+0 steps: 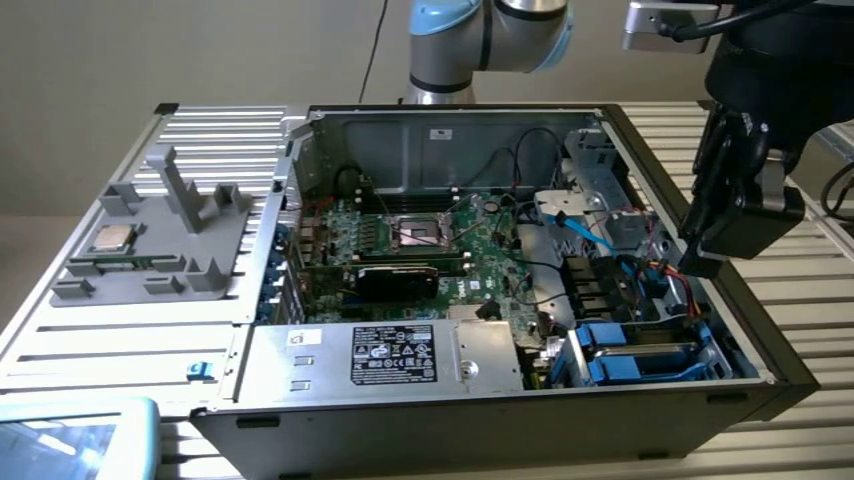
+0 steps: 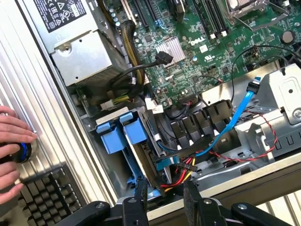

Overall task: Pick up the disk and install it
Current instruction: 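Insert the first disk wire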

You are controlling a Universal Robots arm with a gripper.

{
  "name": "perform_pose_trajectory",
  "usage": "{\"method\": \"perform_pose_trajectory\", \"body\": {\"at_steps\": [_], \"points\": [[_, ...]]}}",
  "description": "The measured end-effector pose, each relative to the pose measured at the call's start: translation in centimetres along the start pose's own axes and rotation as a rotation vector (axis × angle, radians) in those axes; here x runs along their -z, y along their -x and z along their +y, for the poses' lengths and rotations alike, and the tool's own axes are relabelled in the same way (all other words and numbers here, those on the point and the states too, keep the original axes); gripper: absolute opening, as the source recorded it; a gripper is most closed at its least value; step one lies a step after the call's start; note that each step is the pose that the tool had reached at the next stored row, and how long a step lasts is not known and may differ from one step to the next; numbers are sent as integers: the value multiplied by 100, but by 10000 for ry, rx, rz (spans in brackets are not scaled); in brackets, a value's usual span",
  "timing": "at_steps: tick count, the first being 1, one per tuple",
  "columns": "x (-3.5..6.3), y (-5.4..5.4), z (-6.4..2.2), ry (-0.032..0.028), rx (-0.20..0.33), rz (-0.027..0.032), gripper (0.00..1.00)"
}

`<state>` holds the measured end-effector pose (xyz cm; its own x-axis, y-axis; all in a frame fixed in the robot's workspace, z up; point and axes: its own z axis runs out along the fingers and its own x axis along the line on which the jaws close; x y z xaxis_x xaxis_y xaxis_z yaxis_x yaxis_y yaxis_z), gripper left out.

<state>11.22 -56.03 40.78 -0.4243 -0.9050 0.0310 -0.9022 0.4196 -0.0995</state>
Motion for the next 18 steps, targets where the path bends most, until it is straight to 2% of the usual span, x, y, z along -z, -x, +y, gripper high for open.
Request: {"method": "perform_pose_trajectory", "body": {"at_steps": [1, 18], "points": [[-1, -4, -2, 9, -2, -19, 44], [-1, -4, -2, 10, -2, -22, 44]]}}
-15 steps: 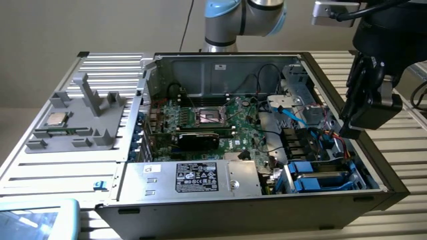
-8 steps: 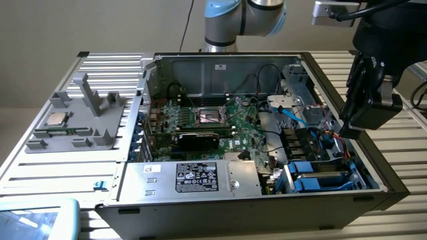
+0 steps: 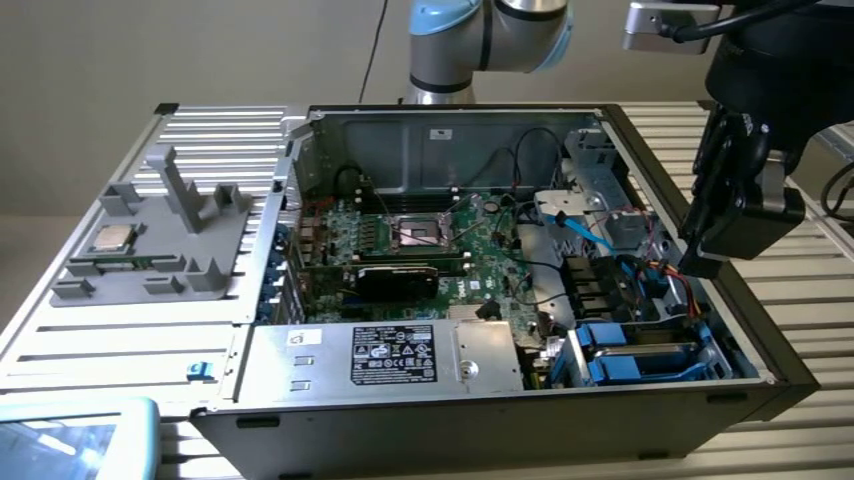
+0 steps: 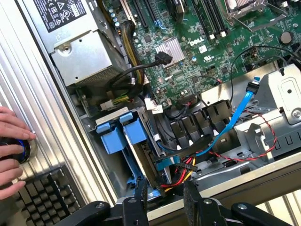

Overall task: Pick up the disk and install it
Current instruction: 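Insert the first disk wire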

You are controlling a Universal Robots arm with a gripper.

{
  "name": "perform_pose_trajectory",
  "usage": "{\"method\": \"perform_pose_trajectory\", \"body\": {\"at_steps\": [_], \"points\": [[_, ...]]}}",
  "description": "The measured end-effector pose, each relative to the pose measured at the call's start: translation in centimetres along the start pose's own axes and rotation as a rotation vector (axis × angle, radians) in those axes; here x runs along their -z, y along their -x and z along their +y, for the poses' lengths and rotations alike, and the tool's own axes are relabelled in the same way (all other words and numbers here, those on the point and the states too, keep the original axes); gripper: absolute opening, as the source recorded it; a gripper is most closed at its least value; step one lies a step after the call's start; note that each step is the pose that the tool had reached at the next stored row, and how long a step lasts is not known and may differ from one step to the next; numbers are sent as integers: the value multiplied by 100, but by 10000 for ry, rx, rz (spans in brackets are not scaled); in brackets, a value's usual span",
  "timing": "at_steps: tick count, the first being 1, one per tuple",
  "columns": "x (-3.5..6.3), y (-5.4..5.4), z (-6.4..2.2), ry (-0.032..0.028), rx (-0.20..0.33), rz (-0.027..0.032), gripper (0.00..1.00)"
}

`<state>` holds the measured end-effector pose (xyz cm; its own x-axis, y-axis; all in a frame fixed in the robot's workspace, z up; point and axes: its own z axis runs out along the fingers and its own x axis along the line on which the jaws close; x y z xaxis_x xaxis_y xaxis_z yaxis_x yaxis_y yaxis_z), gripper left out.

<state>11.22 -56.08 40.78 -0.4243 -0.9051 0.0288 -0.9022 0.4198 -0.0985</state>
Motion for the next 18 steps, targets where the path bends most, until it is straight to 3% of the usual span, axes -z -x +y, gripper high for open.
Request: {"method": "perform_pose_trajectory", "body": {"at_steps": [2, 4, 6, 8, 10, 11, 13, 18], "points": [[-1, -26, -12, 36, -10, -76, 44], [-5, -66, -31, 118, -26, -250, 44], [-7, -104, -48, 228, -46, -485, 44], [-10, -136, -62, 359, -70, -764, 44], [-13, -171, -76, 452, -85, -962, 44], [-13, -186, -82, 479, -78, -1019, 44], [-19, -212, -91, 504, -35, -1071, 44], [-54, -222, -92, 560, 566, -1099, 44]]}}
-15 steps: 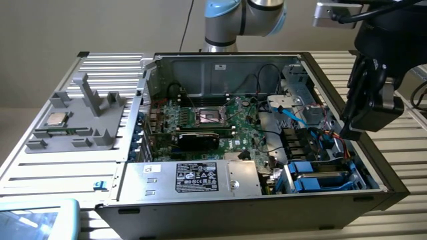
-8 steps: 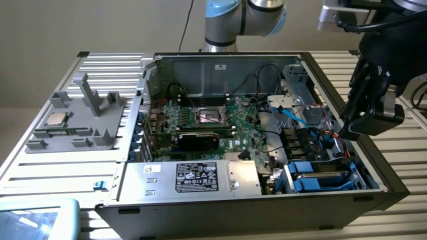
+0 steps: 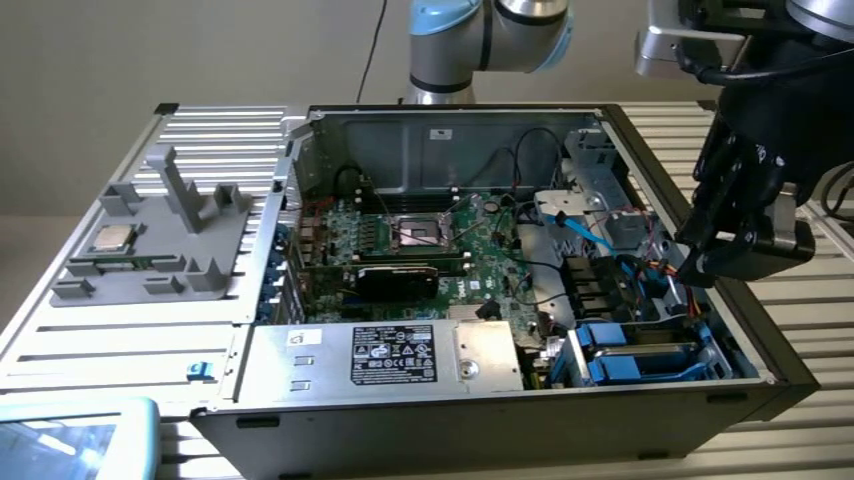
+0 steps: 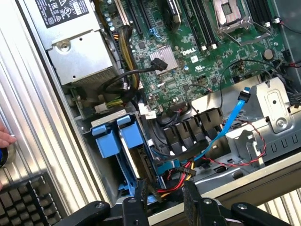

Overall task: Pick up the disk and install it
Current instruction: 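Insert the first disk wire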

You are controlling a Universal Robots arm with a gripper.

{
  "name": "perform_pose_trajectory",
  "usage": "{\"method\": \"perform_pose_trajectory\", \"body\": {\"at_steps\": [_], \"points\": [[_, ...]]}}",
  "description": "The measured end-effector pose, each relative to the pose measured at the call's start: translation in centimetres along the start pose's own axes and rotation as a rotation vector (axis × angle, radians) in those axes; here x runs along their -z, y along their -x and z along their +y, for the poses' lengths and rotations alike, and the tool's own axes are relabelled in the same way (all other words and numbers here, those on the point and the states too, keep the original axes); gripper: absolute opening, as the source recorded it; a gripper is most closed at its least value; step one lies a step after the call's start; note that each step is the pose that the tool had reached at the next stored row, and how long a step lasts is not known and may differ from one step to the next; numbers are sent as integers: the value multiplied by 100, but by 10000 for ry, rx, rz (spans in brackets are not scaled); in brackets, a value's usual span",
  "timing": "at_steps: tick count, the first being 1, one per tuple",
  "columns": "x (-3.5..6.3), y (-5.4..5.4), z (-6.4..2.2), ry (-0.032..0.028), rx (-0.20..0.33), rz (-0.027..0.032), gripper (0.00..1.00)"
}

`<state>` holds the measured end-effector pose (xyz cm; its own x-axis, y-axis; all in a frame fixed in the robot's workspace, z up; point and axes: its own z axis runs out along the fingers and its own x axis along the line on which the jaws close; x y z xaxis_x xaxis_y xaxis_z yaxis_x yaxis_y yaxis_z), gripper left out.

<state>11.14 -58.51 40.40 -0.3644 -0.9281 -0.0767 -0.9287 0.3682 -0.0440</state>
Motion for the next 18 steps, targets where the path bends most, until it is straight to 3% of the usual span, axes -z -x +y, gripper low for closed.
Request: {"method": "perform_pose_trajectory", "body": {"at_steps": [7, 13, 18], "points": [[-6, -3, -1, 93, 1196, -58, 44], [-12, -81, -31, 111, 1417, -68, 44], [-13, -128, -49, 138, 1542, -127, 44]]}}
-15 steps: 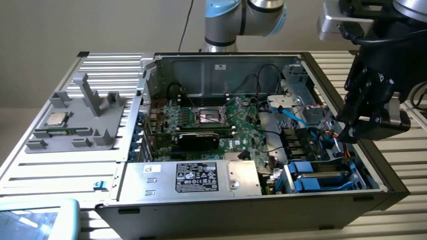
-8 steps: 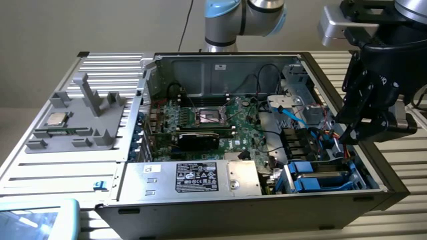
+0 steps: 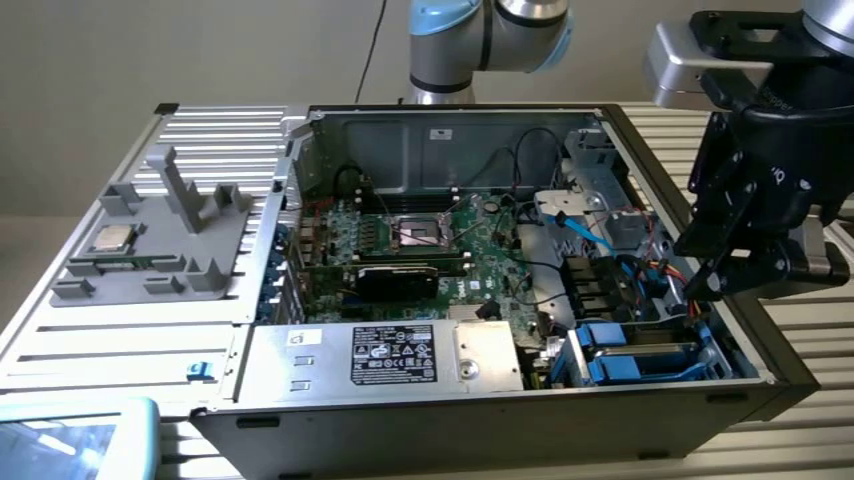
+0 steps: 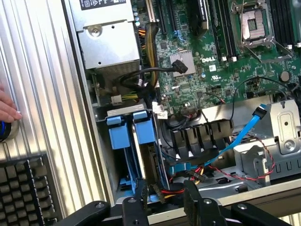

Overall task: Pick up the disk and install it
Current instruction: 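Insert the first disk wire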

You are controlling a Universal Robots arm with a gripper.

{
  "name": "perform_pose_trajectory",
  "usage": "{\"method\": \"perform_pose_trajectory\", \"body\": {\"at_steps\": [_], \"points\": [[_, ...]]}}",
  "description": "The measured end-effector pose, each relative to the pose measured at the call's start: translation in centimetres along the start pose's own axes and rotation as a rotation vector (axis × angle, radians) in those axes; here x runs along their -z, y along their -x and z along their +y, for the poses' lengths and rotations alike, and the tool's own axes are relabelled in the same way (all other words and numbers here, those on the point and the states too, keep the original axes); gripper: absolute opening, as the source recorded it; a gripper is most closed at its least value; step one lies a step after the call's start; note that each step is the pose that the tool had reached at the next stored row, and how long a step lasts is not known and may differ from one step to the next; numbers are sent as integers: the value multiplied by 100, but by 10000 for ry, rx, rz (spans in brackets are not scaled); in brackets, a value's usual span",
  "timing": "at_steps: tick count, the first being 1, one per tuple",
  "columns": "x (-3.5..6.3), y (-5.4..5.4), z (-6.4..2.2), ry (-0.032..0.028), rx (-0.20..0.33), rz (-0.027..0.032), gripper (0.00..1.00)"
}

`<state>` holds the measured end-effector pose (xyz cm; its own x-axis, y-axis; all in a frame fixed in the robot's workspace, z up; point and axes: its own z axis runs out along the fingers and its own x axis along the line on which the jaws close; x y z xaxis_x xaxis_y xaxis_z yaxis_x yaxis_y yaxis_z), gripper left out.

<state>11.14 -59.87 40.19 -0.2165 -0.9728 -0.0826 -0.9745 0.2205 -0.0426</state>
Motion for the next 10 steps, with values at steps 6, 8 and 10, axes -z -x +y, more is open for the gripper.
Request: {"method": "perform_pose_trajectory", "body": {"at_steps": [6, 8, 10], "points": [[-3, -10, -2, 83, 401, -314, 44], [-6, -10, -2, 124, 512, -471, 44], [-11, -11, -2, 159, 683, -557, 44]]}}
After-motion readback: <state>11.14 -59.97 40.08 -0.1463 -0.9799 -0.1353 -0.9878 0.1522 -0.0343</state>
